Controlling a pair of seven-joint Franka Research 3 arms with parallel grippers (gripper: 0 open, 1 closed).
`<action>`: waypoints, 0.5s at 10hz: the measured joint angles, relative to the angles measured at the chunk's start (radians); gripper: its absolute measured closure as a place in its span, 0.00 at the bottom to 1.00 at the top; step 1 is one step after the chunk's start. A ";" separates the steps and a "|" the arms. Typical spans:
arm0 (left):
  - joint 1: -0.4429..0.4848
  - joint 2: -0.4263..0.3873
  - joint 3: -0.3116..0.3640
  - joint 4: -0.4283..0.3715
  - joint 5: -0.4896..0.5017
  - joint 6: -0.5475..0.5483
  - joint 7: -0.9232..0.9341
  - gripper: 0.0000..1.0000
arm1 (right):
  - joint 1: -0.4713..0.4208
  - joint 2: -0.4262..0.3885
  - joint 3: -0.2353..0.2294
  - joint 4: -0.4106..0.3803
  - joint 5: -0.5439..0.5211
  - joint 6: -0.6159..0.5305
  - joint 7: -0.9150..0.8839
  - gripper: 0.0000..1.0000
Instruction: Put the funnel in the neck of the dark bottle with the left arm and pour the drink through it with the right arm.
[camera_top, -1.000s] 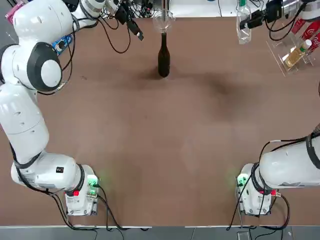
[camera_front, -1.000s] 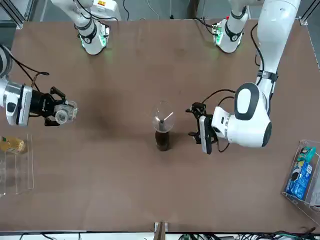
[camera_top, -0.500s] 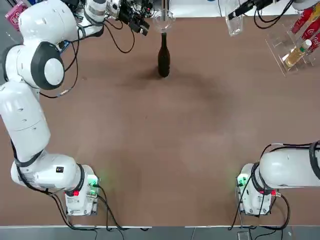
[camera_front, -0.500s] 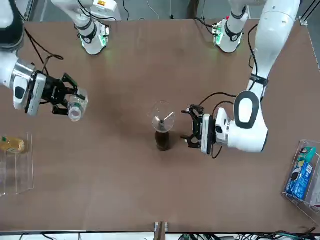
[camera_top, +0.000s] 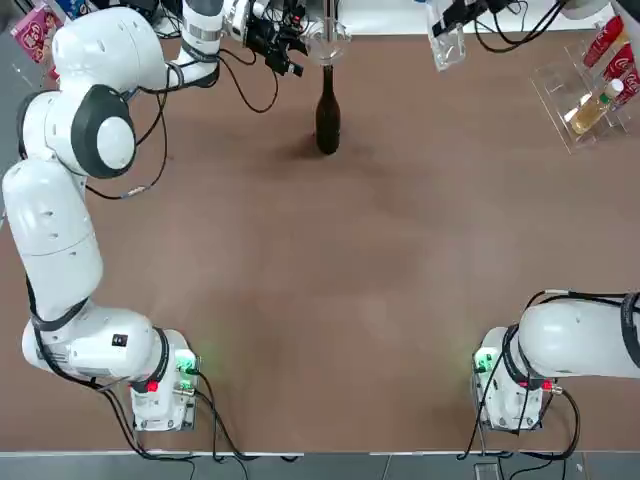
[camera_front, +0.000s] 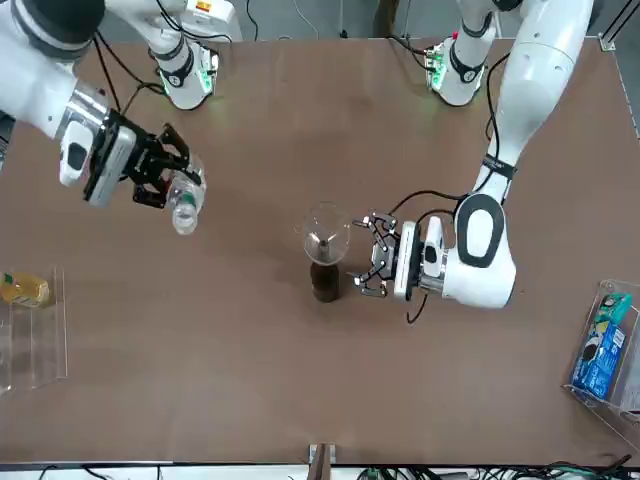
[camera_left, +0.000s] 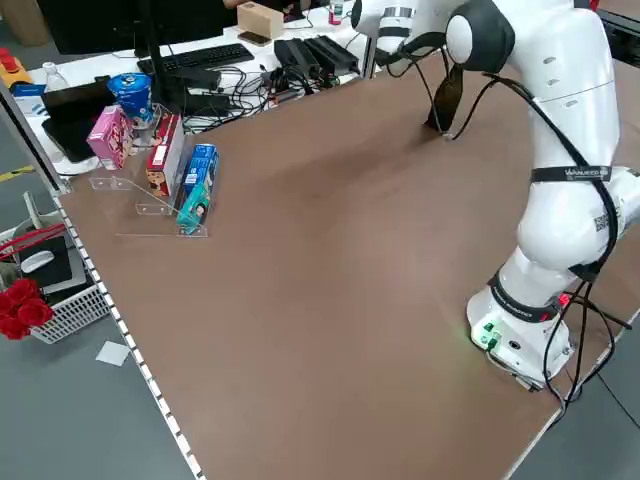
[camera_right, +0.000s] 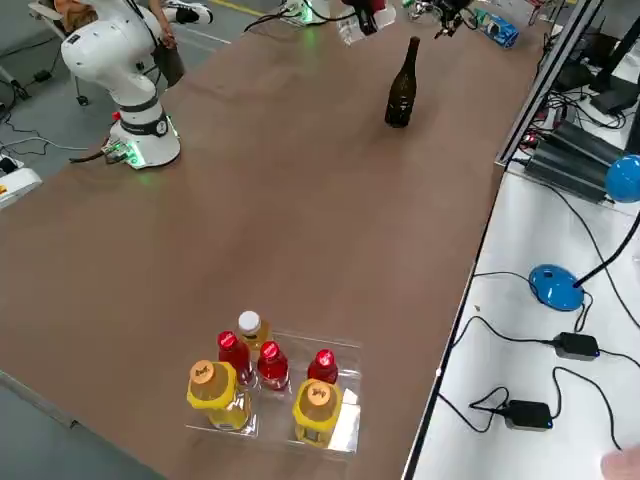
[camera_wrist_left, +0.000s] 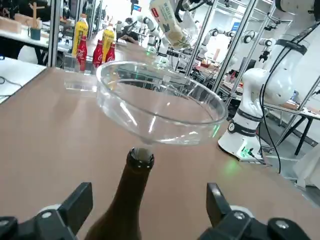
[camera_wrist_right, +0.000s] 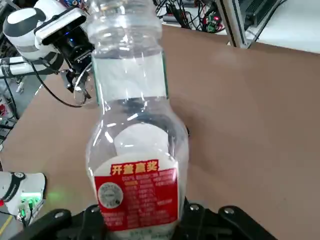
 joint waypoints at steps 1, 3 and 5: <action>-0.001 0.003 -0.005 0.000 -0.009 0.000 0.024 0.00 | 0.000 -0.015 0.032 0.000 -0.021 0.010 0.070 0.58; -0.007 0.014 -0.019 0.000 -0.024 0.000 0.089 0.00 | 0.000 -0.037 0.081 -0.001 -0.058 0.018 0.211 0.58; -0.006 0.039 -0.046 -0.001 -0.037 0.000 0.143 0.00 | 0.000 -0.048 0.140 -0.001 -0.119 0.050 0.350 0.58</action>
